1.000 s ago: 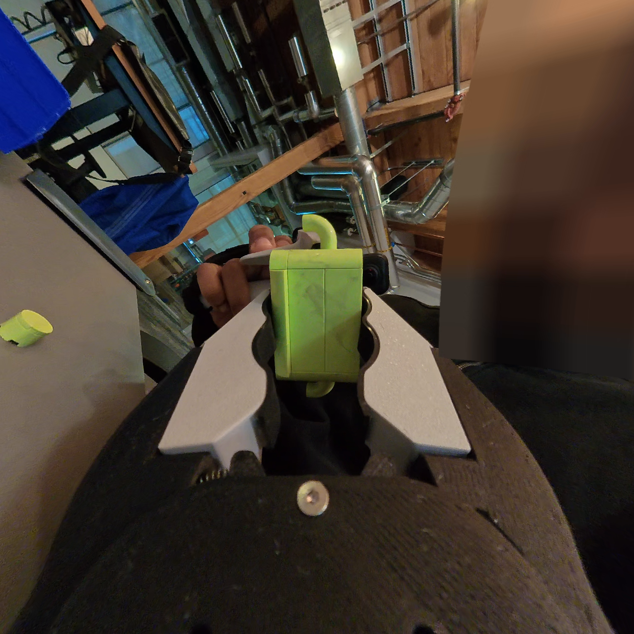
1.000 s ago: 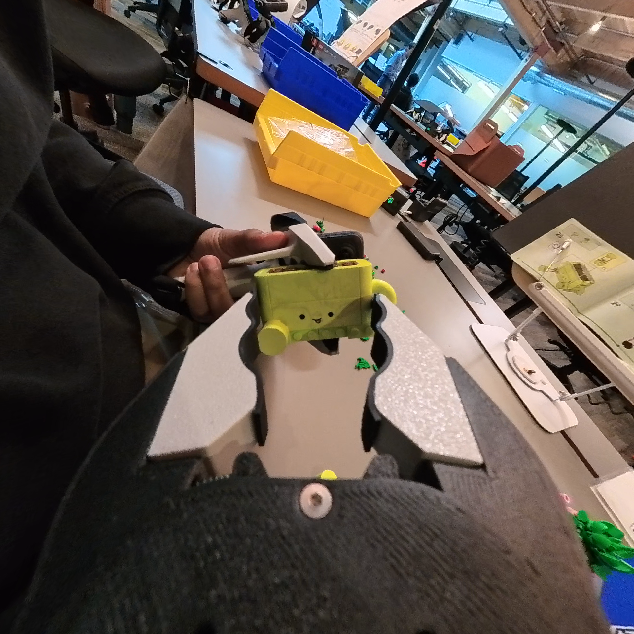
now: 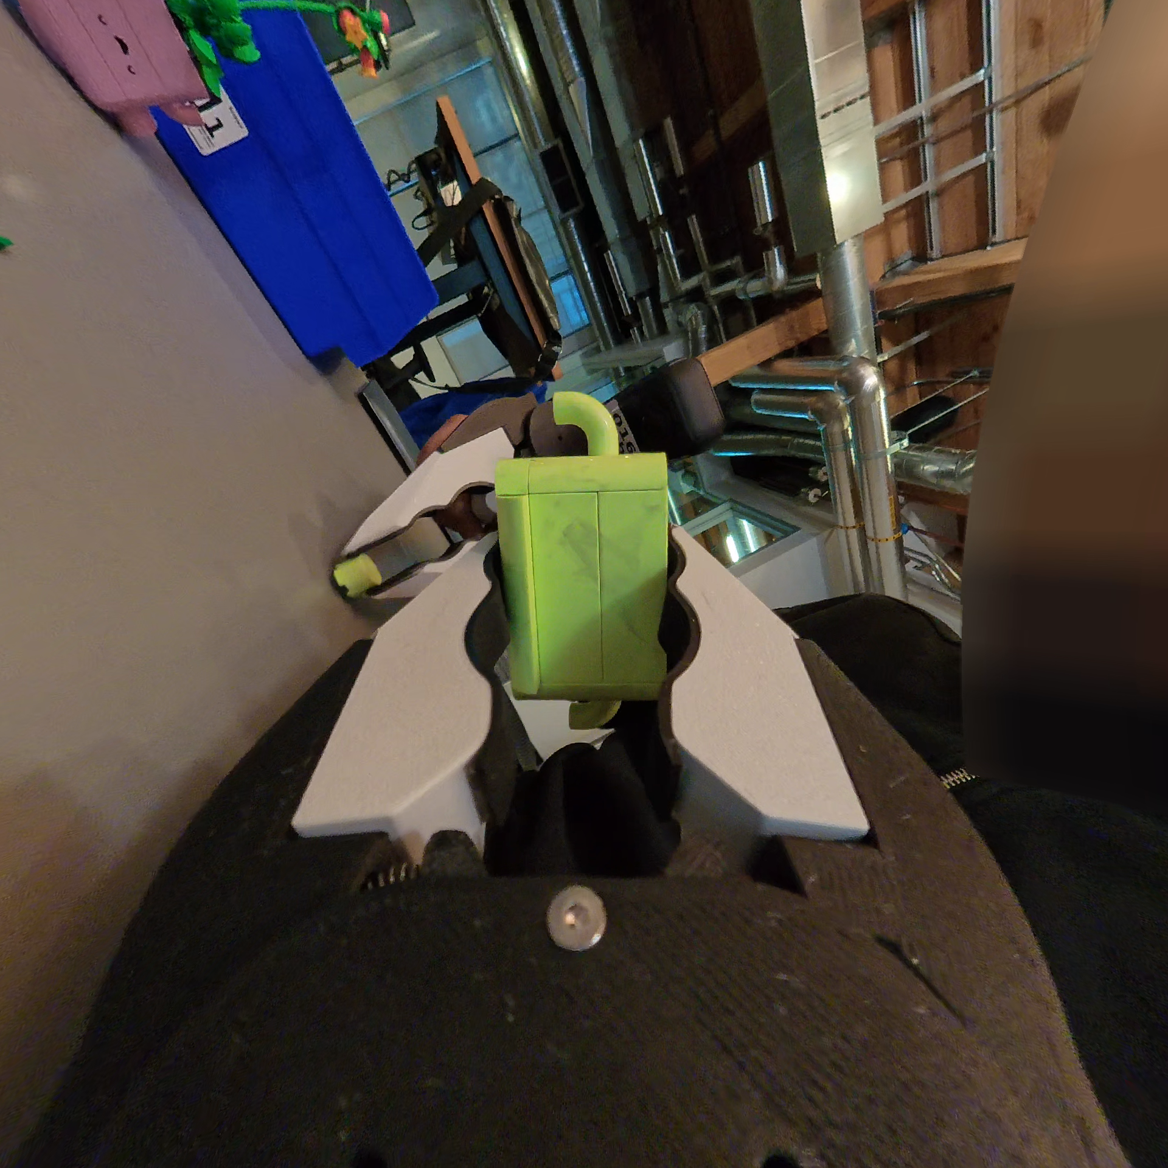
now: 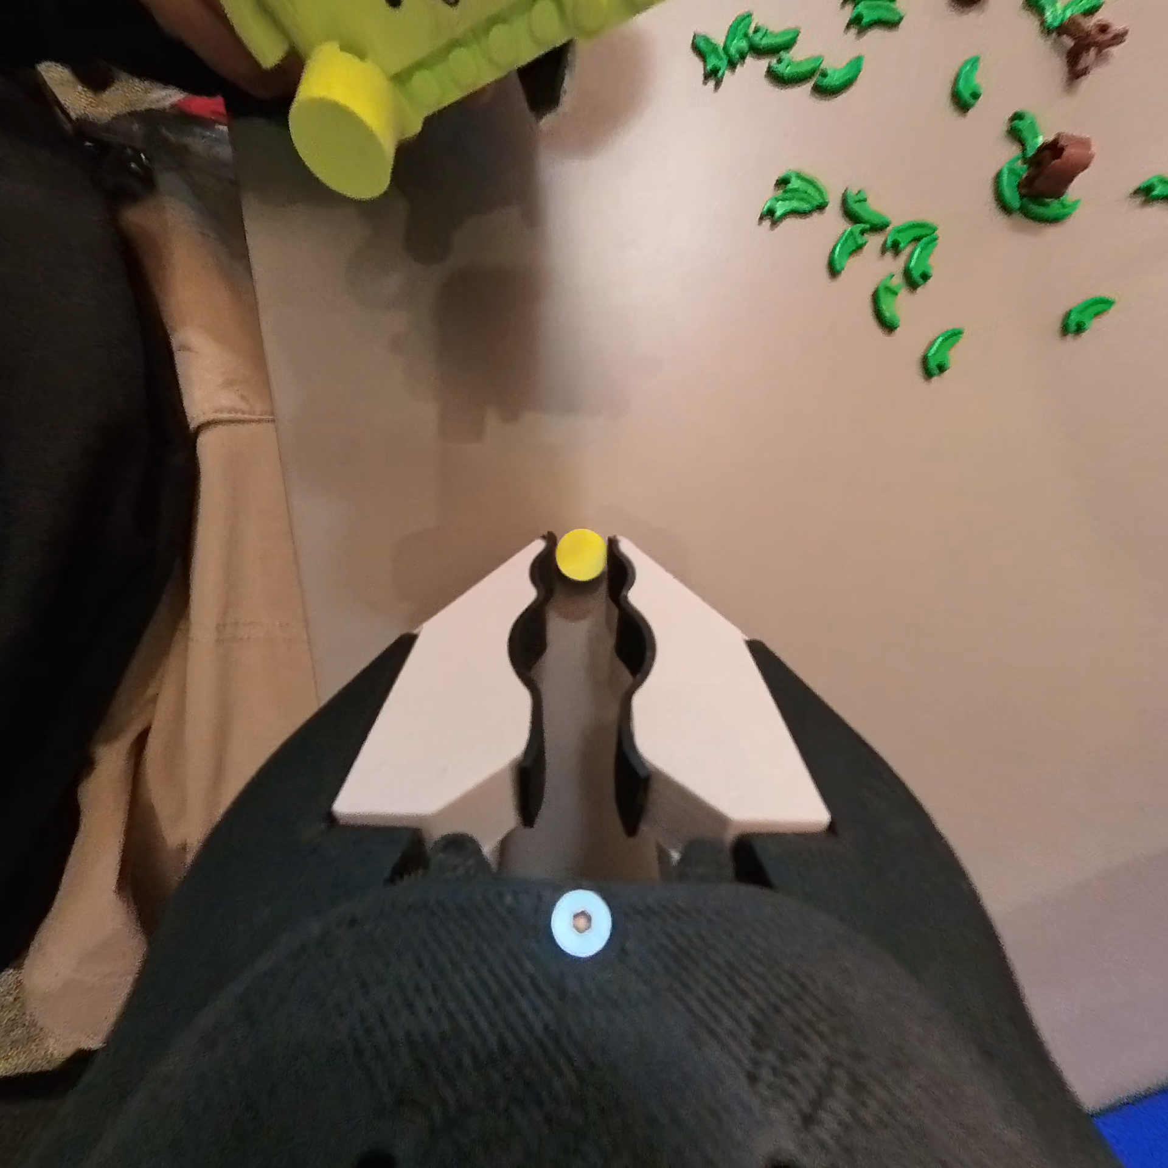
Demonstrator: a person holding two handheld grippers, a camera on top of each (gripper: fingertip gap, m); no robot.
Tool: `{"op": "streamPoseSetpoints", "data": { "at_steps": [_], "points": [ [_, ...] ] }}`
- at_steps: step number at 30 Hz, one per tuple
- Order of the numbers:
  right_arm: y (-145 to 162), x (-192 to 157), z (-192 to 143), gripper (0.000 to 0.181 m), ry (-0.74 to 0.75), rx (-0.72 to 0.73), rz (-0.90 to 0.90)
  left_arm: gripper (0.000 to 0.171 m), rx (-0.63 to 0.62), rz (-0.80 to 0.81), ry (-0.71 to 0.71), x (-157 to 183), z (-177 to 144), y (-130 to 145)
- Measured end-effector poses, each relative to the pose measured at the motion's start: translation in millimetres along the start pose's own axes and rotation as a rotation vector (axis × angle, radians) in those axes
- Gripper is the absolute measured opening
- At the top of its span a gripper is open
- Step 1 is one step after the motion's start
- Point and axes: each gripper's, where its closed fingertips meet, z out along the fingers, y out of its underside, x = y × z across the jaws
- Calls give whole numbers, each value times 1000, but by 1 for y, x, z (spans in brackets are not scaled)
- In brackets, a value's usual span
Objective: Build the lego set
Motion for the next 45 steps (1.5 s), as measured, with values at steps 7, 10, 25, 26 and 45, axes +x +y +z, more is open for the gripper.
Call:
{"op": "streamPoseSetpoints", "data": {
  "at_steps": [7, 10, 25, 26, 45],
  "points": [
    [-111, 1, -96, 14, 109, 957, 134, 46, -14, -69, 120, 12, -2, 1],
    [-126, -18, -106, 13, 167, 1124, 0, 46, 6, -147, 256, 25, 0, 0],
    [-148, -42, -94, 12, 97, 1218, -37, 46, -46, -77, 407, 74, 3, 14],
    [-149, -43, -94, 13, 86, 1226, -34, 46, -47, -69, 407, 74, 3, 15],
    [-143, -44, -94, 13, 116, 1164, -100, 46, -59, 41, 338, 73, 8, 19]
  ]
}}
